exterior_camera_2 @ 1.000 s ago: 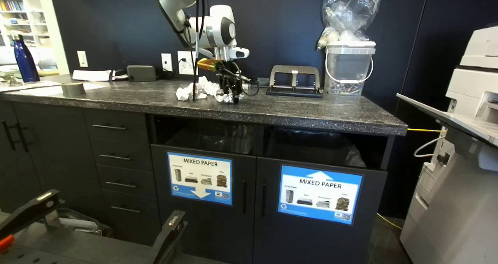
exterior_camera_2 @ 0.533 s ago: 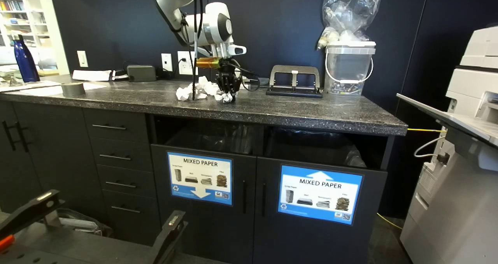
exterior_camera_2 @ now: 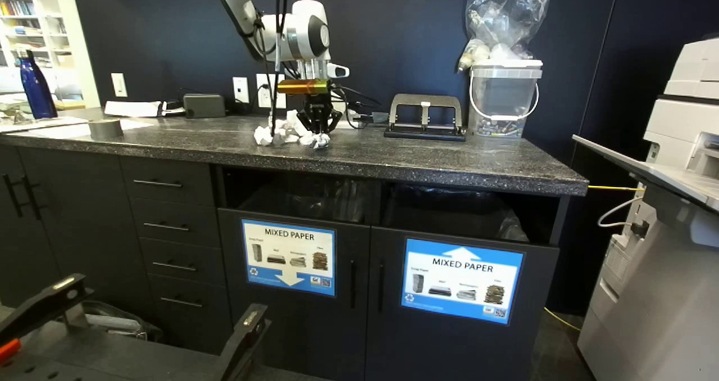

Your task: Put the tissues inside the rubbish bin.

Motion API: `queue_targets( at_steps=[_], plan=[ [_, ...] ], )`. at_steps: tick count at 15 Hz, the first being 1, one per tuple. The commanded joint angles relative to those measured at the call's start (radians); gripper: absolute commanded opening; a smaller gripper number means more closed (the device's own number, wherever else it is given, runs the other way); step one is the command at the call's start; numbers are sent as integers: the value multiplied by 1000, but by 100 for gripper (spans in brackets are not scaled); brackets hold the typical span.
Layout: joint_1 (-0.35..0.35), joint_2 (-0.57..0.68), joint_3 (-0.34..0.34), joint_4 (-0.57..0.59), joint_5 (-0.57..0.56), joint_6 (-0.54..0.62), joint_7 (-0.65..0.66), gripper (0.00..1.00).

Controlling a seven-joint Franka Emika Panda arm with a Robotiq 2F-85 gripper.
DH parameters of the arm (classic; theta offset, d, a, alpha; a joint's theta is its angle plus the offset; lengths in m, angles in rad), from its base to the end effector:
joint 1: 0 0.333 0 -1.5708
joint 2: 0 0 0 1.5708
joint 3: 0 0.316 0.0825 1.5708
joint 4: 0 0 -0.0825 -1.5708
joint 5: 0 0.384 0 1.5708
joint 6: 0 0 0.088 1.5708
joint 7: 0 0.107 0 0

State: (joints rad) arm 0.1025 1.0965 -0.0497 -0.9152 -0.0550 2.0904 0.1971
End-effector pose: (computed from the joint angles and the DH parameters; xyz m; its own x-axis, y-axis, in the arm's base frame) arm 0.7956 0.0557 0.2156 0.9918 -0.0860 0.0940 -0.0934 -0.9927 0.0769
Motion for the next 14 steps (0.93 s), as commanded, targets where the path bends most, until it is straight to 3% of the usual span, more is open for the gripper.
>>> queue_targets(
  at_steps=[1, 5, 14],
  plan=[
    [-19, -152, 59, -241, 16, 26, -139, 13],
    [-37, -256, 91, -410, 19, 64, -217, 13],
    [-51, -431, 107, -832, 13, 413, -296, 11]
  ],
)
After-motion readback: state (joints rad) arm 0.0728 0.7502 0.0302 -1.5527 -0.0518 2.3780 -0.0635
